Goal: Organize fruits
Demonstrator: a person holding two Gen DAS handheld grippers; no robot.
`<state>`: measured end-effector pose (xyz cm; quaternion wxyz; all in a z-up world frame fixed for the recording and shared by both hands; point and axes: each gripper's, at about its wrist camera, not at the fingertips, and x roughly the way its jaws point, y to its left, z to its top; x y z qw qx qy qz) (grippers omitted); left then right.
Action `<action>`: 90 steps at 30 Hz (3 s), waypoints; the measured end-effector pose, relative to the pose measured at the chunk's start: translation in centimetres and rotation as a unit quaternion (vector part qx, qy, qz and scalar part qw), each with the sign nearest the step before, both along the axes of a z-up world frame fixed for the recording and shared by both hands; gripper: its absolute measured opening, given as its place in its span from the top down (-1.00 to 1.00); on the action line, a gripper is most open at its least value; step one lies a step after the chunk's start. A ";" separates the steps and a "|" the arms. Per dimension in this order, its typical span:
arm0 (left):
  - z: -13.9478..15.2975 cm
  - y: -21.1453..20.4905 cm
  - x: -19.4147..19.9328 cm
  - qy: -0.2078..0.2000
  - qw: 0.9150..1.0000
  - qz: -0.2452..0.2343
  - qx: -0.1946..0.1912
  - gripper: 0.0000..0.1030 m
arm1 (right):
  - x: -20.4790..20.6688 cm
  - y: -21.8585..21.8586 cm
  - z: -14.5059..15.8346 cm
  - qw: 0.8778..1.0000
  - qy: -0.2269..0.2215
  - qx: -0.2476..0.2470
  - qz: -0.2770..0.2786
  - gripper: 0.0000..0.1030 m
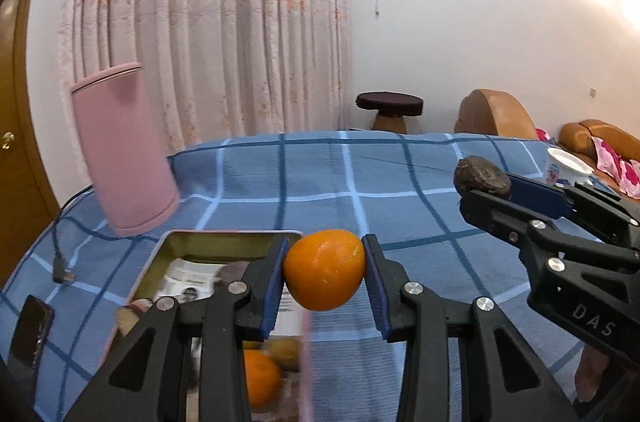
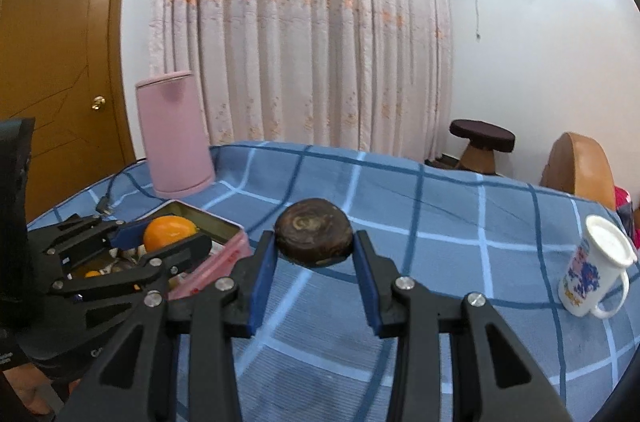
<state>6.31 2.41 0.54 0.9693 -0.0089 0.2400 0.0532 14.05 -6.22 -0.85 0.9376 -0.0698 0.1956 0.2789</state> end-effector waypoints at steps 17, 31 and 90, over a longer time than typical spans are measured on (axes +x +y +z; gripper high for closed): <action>0.6 6.6 -2.8 -0.005 0.998 0.067 -0.003 0.24 | -1.7 6.9 0.8 0.998 -0.001 -0.007 0.064 0.20; -1.2 10.8 -4.2 0.018 0.995 0.099 -0.015 0.24 | -1.9 12.2 -2.2 0.993 0.038 -0.041 0.106 0.20; -1.0 9.2 -6.8 0.034 0.997 0.071 -0.018 -0.42 | -4.5 7.3 -3.2 0.995 0.063 -0.047 0.068 -0.69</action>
